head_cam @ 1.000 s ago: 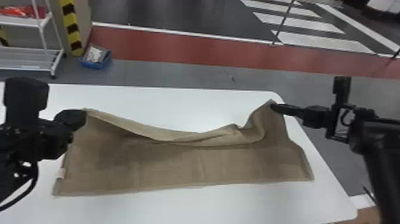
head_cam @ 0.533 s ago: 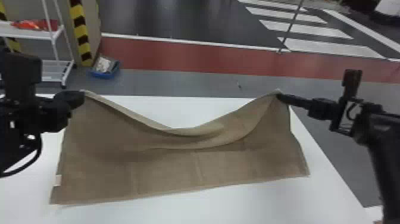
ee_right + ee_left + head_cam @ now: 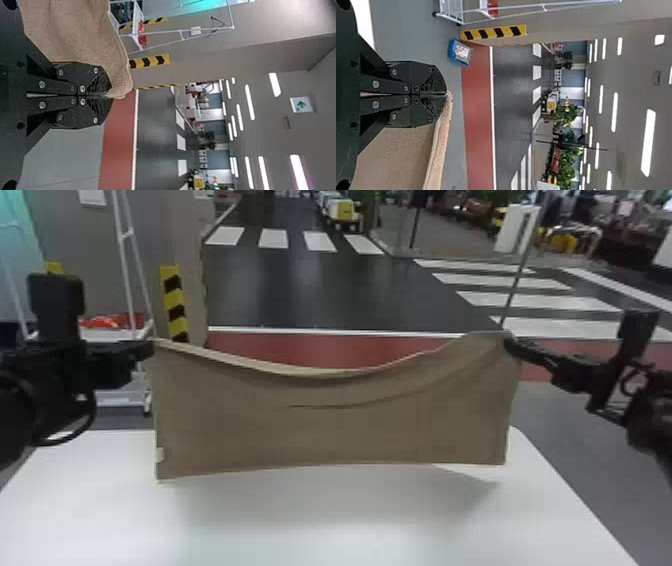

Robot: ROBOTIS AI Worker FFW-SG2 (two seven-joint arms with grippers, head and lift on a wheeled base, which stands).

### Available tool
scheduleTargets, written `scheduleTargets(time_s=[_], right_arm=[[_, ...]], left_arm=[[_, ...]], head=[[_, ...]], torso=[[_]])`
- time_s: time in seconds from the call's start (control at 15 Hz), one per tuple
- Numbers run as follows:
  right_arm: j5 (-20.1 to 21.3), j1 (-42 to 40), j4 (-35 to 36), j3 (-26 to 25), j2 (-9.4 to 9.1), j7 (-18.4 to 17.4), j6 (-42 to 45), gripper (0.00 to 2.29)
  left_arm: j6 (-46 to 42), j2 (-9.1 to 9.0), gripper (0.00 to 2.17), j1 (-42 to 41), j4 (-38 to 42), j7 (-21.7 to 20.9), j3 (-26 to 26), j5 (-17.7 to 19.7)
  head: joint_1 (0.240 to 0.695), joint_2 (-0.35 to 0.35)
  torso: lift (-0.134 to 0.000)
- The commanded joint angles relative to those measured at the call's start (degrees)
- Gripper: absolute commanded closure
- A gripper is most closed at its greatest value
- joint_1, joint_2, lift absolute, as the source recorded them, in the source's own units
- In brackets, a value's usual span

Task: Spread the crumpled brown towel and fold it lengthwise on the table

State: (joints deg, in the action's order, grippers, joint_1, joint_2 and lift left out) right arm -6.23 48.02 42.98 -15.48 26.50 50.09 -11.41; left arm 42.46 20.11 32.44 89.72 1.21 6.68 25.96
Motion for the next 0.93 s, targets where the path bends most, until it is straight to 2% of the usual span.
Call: scheduleTargets(time_s=[0.0,0.07,0.13,0.27,0.4,0.47,0.6,0.67,0.73,0.8,0.87], right_arm=[[0.25,2.43,-2.03,0.1,0.48,0.01,3.01,1.21],[0.16,1.99,-2.03,0.1,1.1,0.71,3.89,1.21],[-0.98,0.23,-1.94,0.1,1.71,3.0,3.89,1.21],[-3.62,-6.1,-0.27,0.19,3.65,6.51,3.54,1.21],[-7.92,-14.71,3.95,0.19,5.05,9.24,3.19,1.21],[-9.15,-19.46,7.03,-0.25,5.76,10.56,2.84,1.21],[-10.3,-26.84,10.63,-1.22,6.64,12.31,2.84,1.21],[-10.74,-29.83,11.16,-1.48,7.69,12.84,4.07,1.21],[-10.74,-31.32,11.16,-2.01,7.87,13.19,5.12,1.21],[-10.74,-32.99,11.33,-2.89,7.95,14.25,5.12,1.21],[-10.91,-34.49,12.3,-3.15,7.95,15.04,5.12,1.21]], left_arm=[[0.04,0.45,1.44,2.1,-1.39,-0.33,-0.26,2.25],[0.39,0.63,1.44,0.51,-0.42,-0.33,-0.61,3.13],[1.79,0.89,1.44,-3.18,2.83,-0.33,-2.37,3.31],[4.43,1.86,1.44,-12.05,10.57,-0.33,-5.45,3.4],[7.6,2.04,1.45,-20.93,18.3,-0.51,-8.44,3.13],[8.12,2.12,1.55,-25.85,22.26,-0.6,-9.75,2.69],[8.3,2.04,1.62,-34.2,29.2,-0.51,-13.89,2.78],[9.18,2.04,1.62,-36.22,30.78,-0.51,-14.94,3.13],[10.76,1.77,1.62,-37.81,32.1,-0.33,-15.38,3.4],[10.94,1.42,1.62,-39.92,33.51,-0.16,-16.26,3.4],[10.94,0.89,1.62,-41.94,35.18,-0.25,-16.79,3.4]], head=[[0.405,-0.144],[0.391,-0.143],[0.38,-0.144],[0.388,-0.146],[0.47,-0.15],[0.507,-0.154],[0.575,-0.162],[0.604,-0.164],[0.634,-0.165],[0.686,-0.172],[0.695,-0.178]], torso=[[-0.123],[-0.123],[-0.123],[-0.123],[-0.123],[-0.123],[-0.123],[-0.123],[-0.123],[-0.123],[-0.123]])
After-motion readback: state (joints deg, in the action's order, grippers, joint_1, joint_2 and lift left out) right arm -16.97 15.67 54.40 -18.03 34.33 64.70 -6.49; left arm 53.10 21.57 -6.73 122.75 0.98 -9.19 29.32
